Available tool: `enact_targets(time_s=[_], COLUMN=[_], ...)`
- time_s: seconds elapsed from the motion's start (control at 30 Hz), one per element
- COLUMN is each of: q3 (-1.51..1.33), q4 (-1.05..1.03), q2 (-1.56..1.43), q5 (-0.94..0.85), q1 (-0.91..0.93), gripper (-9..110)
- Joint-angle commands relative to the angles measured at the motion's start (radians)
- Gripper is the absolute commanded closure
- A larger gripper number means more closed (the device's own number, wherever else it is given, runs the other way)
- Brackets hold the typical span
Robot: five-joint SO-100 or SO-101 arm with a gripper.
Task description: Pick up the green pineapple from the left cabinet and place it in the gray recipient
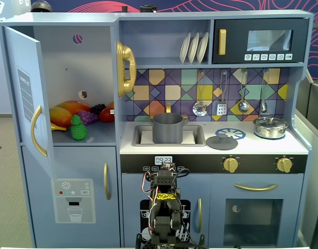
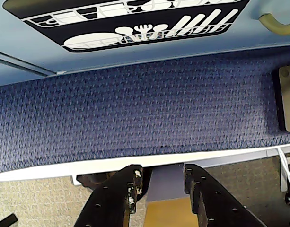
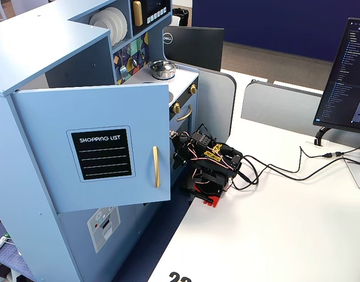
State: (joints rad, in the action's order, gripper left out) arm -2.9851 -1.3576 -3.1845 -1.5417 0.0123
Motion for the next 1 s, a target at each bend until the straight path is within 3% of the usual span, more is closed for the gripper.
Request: enact_targets(time_s=[0.0, 0.47, 0.63, 0.7, 0.8, 0.87, 0.97], q3=[-0.017, -0.017, 0.06, 0.097, 0.164, 0.258, 0.391], q4=[-0.172, -0.153, 0.356, 0.742, 1.266, 1.355, 1.327], q2=[0.006, 0.006, 0.043, 0.104, 0.247, 0.314, 0.348], q5=[0.029, 0.031, 0.206, 0.219, 0.061, -0.064, -0.112], q1=[0.026, 0.014, -0.38, -0.558, -0.785, -0.885, -0.963], gripper=[101, 101, 101, 101, 101, 101, 100])
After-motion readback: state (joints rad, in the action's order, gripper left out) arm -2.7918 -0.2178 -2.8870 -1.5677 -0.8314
